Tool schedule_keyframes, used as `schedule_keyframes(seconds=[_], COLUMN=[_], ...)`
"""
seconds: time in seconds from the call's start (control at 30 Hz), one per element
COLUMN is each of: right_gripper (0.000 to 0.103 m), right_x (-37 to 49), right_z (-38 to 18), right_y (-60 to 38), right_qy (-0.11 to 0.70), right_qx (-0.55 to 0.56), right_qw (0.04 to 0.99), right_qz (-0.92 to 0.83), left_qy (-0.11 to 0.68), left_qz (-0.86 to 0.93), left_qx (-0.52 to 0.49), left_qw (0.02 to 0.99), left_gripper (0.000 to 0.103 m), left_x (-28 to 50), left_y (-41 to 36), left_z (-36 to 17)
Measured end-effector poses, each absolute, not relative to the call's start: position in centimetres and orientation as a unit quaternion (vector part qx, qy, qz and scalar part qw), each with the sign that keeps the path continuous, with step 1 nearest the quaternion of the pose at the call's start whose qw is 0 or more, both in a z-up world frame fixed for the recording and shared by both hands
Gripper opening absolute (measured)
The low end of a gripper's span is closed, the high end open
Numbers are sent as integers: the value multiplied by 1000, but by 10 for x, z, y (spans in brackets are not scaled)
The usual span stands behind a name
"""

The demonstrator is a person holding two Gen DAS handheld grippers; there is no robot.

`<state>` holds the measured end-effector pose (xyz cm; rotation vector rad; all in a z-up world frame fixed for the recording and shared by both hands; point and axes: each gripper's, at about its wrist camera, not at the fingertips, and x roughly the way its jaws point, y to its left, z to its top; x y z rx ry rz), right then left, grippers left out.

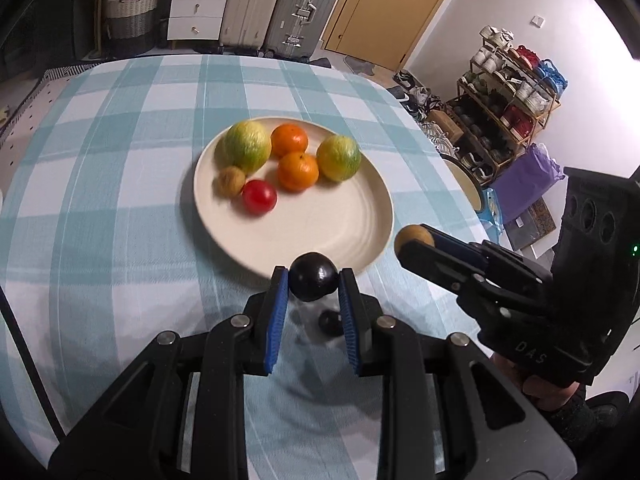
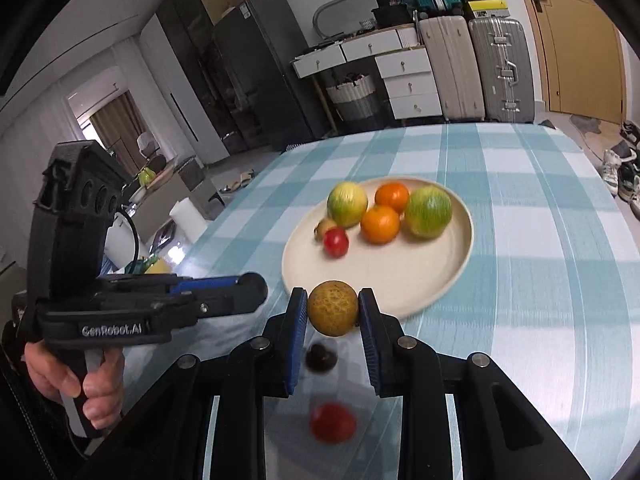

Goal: Organize fruits
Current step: 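Carry the plum and brown fruit over the cream plate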

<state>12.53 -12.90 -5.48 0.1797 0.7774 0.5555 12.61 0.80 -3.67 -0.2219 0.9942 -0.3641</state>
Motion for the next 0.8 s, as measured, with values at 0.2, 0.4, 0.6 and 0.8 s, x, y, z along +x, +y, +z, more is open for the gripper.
schedule_keyframes(seconds=[0.2, 0.4, 0.6, 0.8], right_gripper=[27, 27, 27, 27], right_x=[154, 183, 201, 210], right_z=[-55, -64, -73, -83], right_y=[-131, -135, -135, -132], right_qy=[366, 378, 388, 400], right_qx=[86, 104, 117, 120], right_qw=[891, 885, 881, 875], right_qz=[253, 250, 242, 243], left_qy=[481, 483, 491, 488], left_qz=[-172, -175, -170, -183], left_qx=[-115, -116, -116, -125], left_qw=[852, 850, 847, 844], left_gripper=[22, 22, 22, 22], left_x=[163, 190, 211, 221], left_y=[3, -7, -12, -13], left_z=[-47, -58, -69, -74])
